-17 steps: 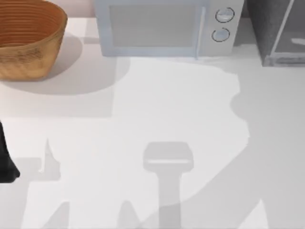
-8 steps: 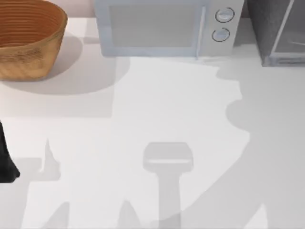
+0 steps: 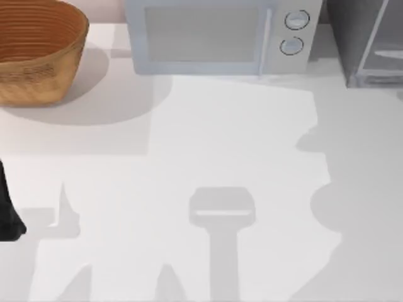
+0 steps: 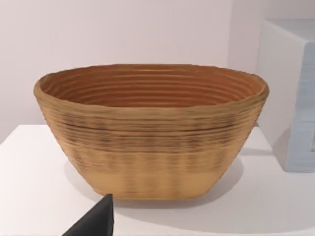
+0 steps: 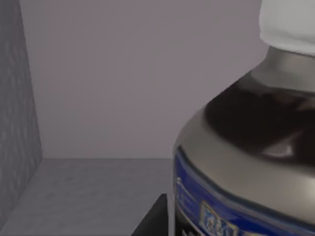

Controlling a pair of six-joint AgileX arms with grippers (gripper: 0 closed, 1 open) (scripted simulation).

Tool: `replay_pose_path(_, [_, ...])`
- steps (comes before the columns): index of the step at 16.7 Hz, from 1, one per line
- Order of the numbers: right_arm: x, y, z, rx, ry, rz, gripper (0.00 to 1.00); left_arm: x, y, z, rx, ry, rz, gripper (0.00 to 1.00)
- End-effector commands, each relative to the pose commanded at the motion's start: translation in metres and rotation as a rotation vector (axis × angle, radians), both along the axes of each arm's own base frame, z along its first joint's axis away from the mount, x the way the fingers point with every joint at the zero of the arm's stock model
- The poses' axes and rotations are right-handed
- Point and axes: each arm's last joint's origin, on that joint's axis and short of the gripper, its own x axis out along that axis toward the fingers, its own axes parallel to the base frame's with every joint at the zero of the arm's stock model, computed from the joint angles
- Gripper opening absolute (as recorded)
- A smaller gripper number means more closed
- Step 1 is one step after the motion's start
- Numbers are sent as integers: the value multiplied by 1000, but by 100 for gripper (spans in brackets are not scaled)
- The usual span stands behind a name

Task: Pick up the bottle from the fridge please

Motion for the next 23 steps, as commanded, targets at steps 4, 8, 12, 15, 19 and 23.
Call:
replay_pose_path(4, [-4,0,0,-1,-4,1,0,0,0,0,0,0,0,100])
replay_pose_path(8, [-7,6,3,3,7,5,0,0,0,0,0,0,0,100])
replay_pose_path(12, [-37,27,30,-1,16,3,0,0,0,0,0,0,0,100])
replay_pose_path(15, [-81,51,58,-9,2,1,0,0,0,0,0,0,0,100])
replay_pose_path(19, [-161,84,79,-21,-57,0,0,0,0,0,0,0,0,100])
replay_pose_path(23, [-231,104,59,-18,-103,3,0,0,0,0,0,0,0,100])
